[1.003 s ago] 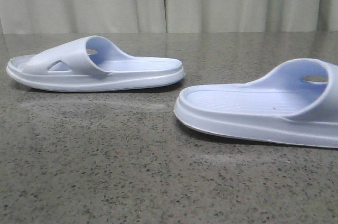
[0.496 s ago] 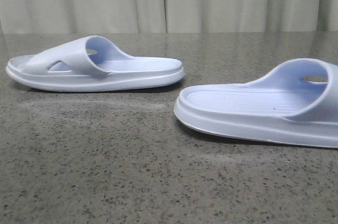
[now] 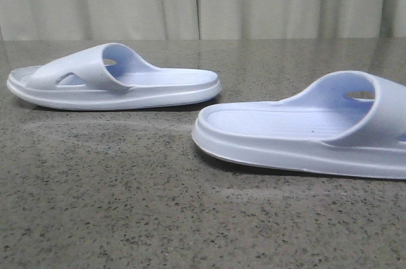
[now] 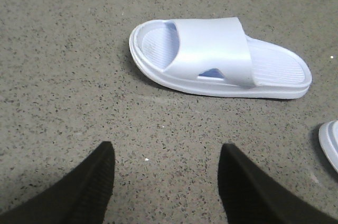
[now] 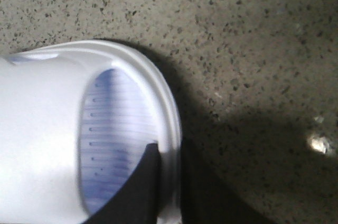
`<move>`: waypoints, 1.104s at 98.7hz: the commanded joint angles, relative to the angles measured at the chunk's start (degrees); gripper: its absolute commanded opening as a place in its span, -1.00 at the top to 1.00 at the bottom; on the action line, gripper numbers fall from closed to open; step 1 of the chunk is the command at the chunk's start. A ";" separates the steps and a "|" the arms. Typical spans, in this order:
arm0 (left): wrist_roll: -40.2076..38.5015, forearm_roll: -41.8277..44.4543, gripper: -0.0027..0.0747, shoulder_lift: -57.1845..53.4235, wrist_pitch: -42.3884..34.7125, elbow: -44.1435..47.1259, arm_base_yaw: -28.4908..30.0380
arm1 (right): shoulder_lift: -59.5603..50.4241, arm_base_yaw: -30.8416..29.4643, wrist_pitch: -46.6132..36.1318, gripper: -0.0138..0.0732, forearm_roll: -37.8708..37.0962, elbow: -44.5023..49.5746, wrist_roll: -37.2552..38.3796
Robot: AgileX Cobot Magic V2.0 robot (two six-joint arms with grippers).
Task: Insert blue slippers together front up
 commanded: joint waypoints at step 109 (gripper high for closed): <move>30.18 -42.36 0.06 50.96 6.96 -20.06 7.79 | -0.62 -0.29 -3.28 0.93 1.36 -1.49 -1.25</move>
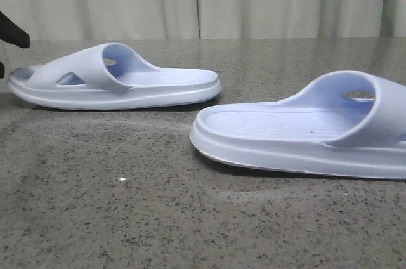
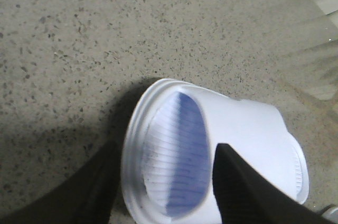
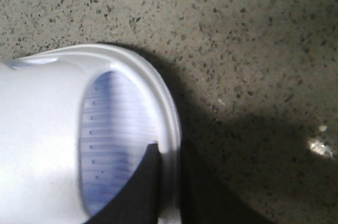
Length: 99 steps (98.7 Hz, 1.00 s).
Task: Insert blue slippers together front up
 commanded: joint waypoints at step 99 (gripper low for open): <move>3.86 -4.06 0.89 1.83 1.03 -1.91 -2.44 | -0.62 -0.29 -2.54 0.93 1.07 -1.49 -0.92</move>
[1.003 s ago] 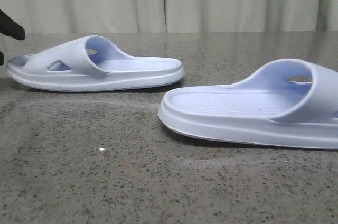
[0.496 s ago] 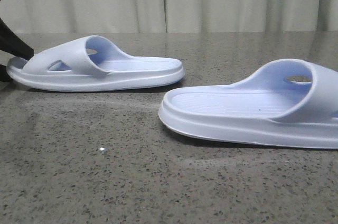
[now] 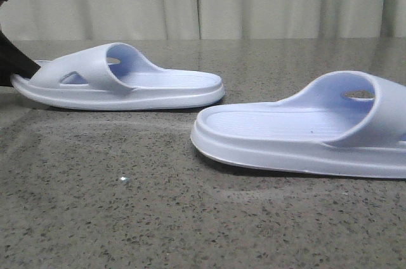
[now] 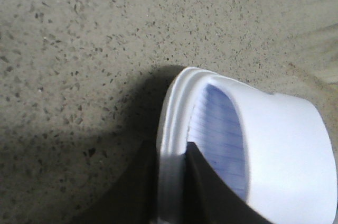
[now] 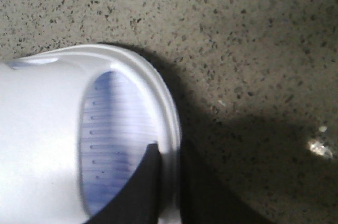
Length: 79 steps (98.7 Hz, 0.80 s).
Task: Insert blue slippers together front up
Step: 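Lift both slippers and bring them toward each other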
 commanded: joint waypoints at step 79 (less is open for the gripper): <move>0.29 -5.75 0.89 -10.77 21.41 -1.04 15.78 | -7.39 -0.29 -13.02 0.93 25.14 -1.49 -13.85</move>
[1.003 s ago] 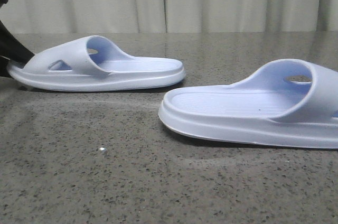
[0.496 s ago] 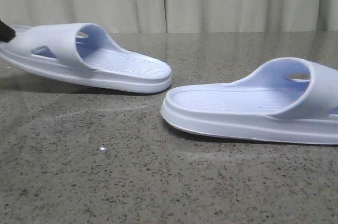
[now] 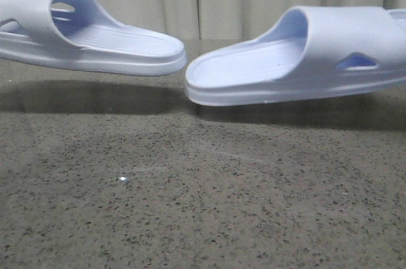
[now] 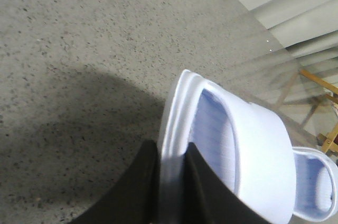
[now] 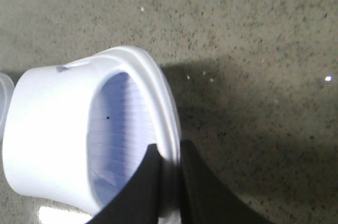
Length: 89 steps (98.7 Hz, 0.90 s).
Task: Insert blue slippers together front up
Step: 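Lift both slippers and bring them toward each other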
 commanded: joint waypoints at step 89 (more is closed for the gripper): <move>1.00 -8.78 0.89 1.53 7.00 0.62 0.28 | -1.64 -0.29 -1.05 0.93 12.42 -4.87 -6.22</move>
